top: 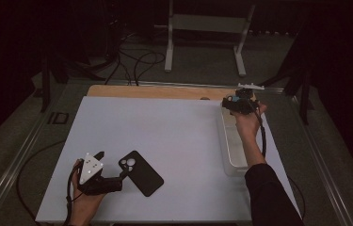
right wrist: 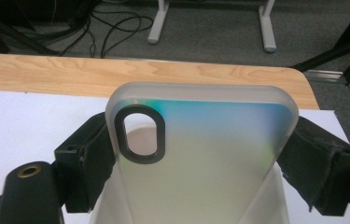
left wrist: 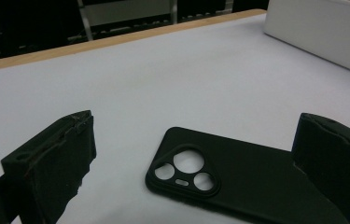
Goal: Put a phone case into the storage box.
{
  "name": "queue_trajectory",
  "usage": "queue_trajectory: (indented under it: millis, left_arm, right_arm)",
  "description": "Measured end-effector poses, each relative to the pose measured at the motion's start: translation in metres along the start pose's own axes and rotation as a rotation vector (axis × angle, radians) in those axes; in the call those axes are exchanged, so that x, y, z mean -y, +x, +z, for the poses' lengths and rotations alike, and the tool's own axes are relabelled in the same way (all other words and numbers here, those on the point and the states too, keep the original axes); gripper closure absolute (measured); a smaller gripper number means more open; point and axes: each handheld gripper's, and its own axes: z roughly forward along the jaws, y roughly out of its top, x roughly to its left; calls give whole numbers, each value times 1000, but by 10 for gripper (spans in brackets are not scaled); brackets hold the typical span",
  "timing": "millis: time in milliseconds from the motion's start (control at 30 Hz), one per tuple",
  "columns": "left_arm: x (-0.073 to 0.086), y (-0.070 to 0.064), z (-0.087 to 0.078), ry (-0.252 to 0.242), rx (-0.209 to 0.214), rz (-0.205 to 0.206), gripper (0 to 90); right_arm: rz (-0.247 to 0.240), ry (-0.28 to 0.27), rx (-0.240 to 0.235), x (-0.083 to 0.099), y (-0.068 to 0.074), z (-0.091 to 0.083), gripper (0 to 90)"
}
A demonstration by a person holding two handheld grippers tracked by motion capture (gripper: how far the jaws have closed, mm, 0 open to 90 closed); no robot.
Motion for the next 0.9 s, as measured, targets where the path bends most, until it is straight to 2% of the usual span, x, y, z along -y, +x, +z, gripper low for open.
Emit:
queue_trajectory:
  millis: [333, 400, 500, 700, 900]
  left_arm:
    - [1, 1, -1, 5, -4, -5, 3]
    - [1, 1, 0, 5, -5, -6, 3]
    - [2, 1, -1, 6, -5, -7, 3]
    - [2, 2, -2, 7, -7, -5, 4]
    - [2, 2, -3, 5, -12, -9, 4]
  right_arm:
    - [-14, -1, 6, 1, 3, 10, 165]
    - [-23, 15, 0, -1, 4, 12, 161]
    - [-45, 47, 5, -3, 8, 16, 105]
    - [10, 39, -1, -3, 5, 18, 85]
    - [6, 10, -3, -6, 2, 9, 86]
